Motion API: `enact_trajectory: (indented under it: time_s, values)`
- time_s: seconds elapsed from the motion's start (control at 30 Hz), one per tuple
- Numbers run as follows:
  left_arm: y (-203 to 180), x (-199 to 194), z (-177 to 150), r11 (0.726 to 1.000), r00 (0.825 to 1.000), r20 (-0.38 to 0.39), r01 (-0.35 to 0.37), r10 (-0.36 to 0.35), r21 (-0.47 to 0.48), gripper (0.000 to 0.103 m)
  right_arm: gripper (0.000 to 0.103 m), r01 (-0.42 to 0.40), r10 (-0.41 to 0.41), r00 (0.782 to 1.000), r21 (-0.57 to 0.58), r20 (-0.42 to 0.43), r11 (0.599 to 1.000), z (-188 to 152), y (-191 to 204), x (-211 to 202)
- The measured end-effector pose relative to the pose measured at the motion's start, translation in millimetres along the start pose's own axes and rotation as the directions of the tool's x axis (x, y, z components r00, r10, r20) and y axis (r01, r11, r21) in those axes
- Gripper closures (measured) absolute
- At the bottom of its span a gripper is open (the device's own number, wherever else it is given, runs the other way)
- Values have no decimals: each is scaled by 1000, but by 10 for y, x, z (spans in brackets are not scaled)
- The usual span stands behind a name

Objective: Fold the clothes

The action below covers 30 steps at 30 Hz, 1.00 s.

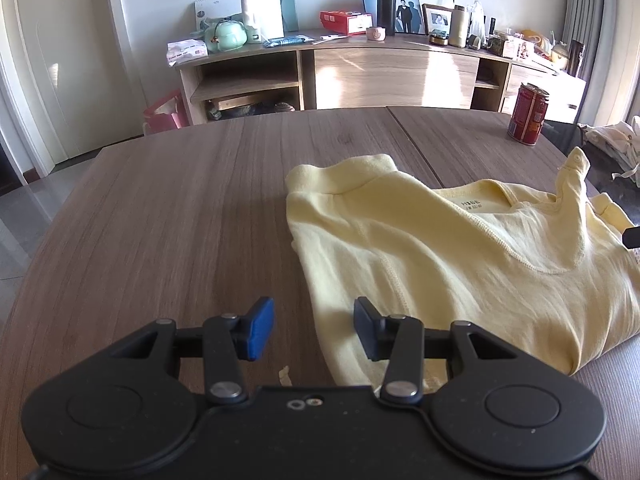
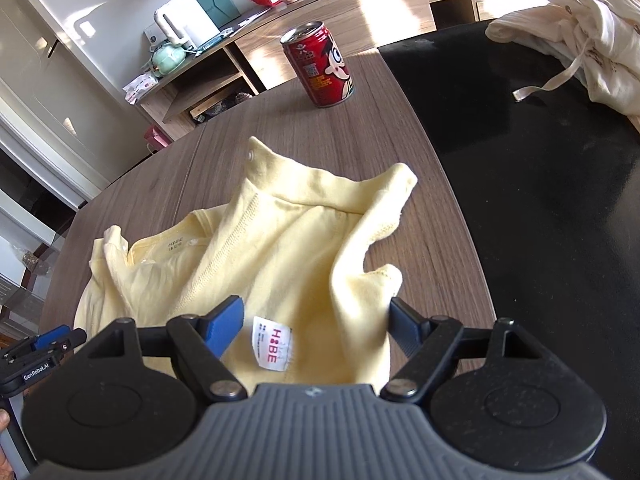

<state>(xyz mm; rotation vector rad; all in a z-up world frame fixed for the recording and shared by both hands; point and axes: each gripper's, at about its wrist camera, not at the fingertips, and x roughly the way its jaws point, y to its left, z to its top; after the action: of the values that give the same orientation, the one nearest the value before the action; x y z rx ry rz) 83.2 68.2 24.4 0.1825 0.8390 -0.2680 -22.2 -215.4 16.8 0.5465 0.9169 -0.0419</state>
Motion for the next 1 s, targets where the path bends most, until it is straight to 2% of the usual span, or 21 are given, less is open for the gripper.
enact_trajectory:
  time_s: [0.17, 0.33, 0.4, 0.53, 0.7, 0.8, 1.0]
  values:
    - [50, 3, -14, 998, 999, -3, 37, -37, -46, 59, 22, -2, 2, 1000, 16, -2, 1000, 24, -4, 37]
    - [162, 12, -39, 988, 997, -12, 80, -83, -135, 59, 22, -39, 39, 999, 13, -14, 999, 45, 103, 133]
    - [195, 23, -41, 984, 996, -19, 85, -89, -153, 59, 22, -53, 52, 998, -23, -17, 998, 65, 214, 184]
    - [208, 28, -41, 980, 995, -24, 94, -100, -178, 59, 25, -21, 19, 1000, -122, -13, 992, 91, 390, 244]
    - [167, 42, -62, 973, 991, -24, 124, -132, -194, 59, 60, 2, -5, 1000, -177, -16, 984, 102, 362, 234]
    - [146, 69, -63, 967, 988, -23, 144, -152, -210, 59, 65, -7, 4, 1000, -178, -18, 984, 97, 294, 200]
    - [136, 156, -50, 949, 980, -30, 181, -195, -260, 59, 67, 9, -10, 1000, -236, -5, 972, 66, 367, 180]
